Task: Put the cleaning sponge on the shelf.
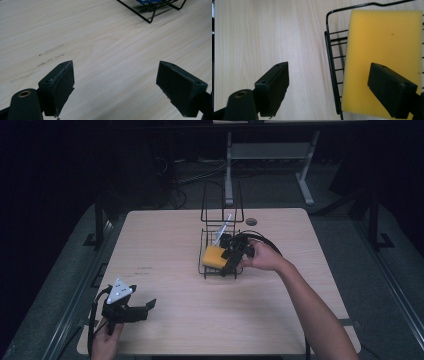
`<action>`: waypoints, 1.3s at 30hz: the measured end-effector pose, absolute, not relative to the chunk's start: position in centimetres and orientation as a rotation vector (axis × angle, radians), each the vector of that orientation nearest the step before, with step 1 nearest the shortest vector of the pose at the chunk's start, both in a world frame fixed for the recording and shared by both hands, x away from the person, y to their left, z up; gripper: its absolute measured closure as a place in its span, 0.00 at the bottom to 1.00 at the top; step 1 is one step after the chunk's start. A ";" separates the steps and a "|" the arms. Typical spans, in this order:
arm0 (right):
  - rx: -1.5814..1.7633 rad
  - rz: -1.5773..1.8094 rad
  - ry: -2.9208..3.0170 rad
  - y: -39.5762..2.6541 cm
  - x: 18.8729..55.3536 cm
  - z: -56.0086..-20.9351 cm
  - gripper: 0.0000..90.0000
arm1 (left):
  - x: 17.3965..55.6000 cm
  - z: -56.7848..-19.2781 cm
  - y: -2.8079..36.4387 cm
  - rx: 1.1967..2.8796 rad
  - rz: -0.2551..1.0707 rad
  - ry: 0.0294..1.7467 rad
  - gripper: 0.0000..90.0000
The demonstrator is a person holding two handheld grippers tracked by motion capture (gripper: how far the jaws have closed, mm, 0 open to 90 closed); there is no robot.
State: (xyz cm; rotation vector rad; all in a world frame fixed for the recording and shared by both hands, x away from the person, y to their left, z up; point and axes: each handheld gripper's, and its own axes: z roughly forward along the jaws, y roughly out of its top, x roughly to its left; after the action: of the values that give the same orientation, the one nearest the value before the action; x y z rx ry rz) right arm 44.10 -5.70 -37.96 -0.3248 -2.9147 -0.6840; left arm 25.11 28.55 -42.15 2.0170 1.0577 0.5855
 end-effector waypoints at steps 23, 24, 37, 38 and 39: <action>-0.317 -0.716 -2.899 -6.7 42.3 -38.7 0.19 | 25.2 -42.2 28.3 2.024 0.584 1.051 0.16; -0.315 -0.715 -2.903 -6.7 42.2 -38.6 0.19 | 25.2 -42.2 28.3 2.024 0.584 1.050 0.16; -0.295 -0.740 -2.921 -7.0 41.0 -38.5 0.19 | 25.2 -42.2 28.2 2.034 0.579 1.045 0.16; -0.289 -0.741 -2.928 -7.1 40.8 -38.6 0.19 | 25.3 -42.2 28.2 2.034 0.581 1.043 0.16; -0.291 -0.742 -2.927 -7.2 40.6 -38.6 0.19 | 25.3 -42.2 28.1 2.035 0.579 1.042 0.16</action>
State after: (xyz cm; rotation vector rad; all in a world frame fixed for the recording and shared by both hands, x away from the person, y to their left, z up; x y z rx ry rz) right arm 40.64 -7.16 -38.58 -0.2911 -2.9274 -0.7417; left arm 25.27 28.13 -42.20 2.0345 1.0422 0.5790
